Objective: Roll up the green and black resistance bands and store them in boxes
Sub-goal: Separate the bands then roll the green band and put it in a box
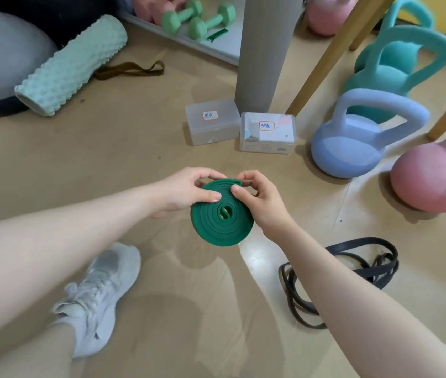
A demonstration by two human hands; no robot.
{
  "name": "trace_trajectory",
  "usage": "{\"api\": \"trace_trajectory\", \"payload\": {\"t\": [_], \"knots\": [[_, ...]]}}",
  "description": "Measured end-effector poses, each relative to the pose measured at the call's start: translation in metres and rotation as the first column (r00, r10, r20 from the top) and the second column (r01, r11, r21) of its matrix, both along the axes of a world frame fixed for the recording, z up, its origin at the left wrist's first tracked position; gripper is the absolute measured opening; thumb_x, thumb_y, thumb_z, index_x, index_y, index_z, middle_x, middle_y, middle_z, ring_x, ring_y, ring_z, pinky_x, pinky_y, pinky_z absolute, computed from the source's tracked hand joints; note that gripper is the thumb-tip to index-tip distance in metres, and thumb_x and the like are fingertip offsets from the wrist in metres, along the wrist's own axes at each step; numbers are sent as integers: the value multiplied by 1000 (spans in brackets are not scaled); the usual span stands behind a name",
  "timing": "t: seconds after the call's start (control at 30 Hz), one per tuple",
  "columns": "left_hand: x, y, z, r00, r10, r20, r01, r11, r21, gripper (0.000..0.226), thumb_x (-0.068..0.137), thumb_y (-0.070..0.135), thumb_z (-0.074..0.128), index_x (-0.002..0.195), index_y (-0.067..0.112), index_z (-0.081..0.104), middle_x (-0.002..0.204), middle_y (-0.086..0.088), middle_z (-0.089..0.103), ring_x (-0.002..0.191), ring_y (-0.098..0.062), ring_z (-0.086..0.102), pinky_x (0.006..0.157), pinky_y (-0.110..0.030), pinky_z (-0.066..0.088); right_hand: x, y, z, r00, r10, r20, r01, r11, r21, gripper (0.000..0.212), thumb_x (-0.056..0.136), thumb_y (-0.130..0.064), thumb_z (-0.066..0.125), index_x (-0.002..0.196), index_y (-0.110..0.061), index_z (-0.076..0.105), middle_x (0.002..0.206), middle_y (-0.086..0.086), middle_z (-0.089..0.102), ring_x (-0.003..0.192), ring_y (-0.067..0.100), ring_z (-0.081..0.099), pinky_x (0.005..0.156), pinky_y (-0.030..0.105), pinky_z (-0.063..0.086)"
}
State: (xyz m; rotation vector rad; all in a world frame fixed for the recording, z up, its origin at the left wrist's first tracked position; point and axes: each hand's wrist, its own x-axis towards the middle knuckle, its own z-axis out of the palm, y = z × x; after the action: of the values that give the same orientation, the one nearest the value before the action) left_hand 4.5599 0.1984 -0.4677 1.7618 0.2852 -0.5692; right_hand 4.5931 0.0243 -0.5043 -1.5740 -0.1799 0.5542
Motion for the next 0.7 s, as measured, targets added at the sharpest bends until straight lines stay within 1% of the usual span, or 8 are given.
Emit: {"api": "trace_trajectory", "payload": {"t": [0.1, 0.2, 0.33, 0.43, 0.5, 0.57, 0.63, 0.7], "knots": [[23, 16, -17, 999, -8, -44, 6, 999, -46, 27, 87, 15, 61, 107, 32, 55, 105, -10, 66, 81, -13, 64, 62, -16, 50, 15, 12, -12, 996, -84, -33, 83, 996, -11, 12, 89, -10, 59, 84, -21, 55, 90, -2, 57, 64, 12, 59, 58, 27, 51], [52, 31, -33, 996, 11, -86, -22, 992, -125, 25, 86, 16, 61, 105, 31, 53, 99, -5, 68, 73, -13, 66, 62, -22, 54, 36, 27, -24, 981, -188, -50, 185, 981, -55, 13, 88, -10, 60, 84, -22, 55, 91, -2, 56, 69, 17, 59, 63, 32, 51], [89, 47, -54, 997, -10, -75, -6, 976, -218, 31, 83, 10, 65, 100, 32, 52, 91, 1, 67, 68, -10, 67, 56, -25, 54, 70, 49, -33, 960, -280, -16, 275, 950, -147, 11, 88, -12, 60, 86, -21, 54, 91, -3, 55, 65, 11, 56, 59, 26, 50], [118, 59, -65, 998, -41, -51, 26, 966, -257, 37, 82, 9, 65, 103, 37, 53, 100, 1, 64, 76, -10, 67, 57, -25, 54, 94, 64, -39, 930, -368, -12, 360, 914, -187, 7, 89, -14, 59, 92, -17, 54, 94, -1, 55, 66, 11, 56, 57, 23, 49], [137, 67, -69, 996, -83, -29, 72, 955, -287, 40, 84, 9, 64, 109, 38, 52, 107, 2, 62, 82, -8, 64, 57, -22, 53, 107, 75, -39, 911, -412, -9, 401, 891, -211, 8, 89, -14, 59, 89, -20, 54, 94, -1, 55, 66, 11, 56, 56, 21, 49], [151, 74, -68, 990, -138, -16, 127, 942, -310, 41, 85, 9, 62, 114, 37, 51, 109, 4, 61, 87, -6, 62, 59, -18, 53, 115, 83, -36, 897, -443, -13, 429, 875, -224, 11, 90, -13, 58, 86, -23, 53, 94, -1, 55, 65, 10, 56, 53, 19, 49], [162, 79, -67, 984, -180, 9, 173, 934, -311, 40, 86, 7, 61, 111, 37, 54, 104, 6, 62, 89, -7, 61, 62, -15, 51, 119, 88, -32, 888, -459, 2, 446, 861, -245, 13, 89, -13, 59, 86, -24, 53, 97, 1, 56, 63, 7, 56, 53, 19, 50], [168, 82, -65, 983, -184, 25, 184, 941, -285, 39, 85, 7, 62, 106, 39, 55, 106, 5, 61, 94, -10, 60, 65, -17, 49, 121, 91, -30, 879, -477, -9, 461, 855, -236, 15, 89, -12, 59, 86, -25, 53, 100, 1, 56, 61, 6, 58, 53, 20, 50]]}}
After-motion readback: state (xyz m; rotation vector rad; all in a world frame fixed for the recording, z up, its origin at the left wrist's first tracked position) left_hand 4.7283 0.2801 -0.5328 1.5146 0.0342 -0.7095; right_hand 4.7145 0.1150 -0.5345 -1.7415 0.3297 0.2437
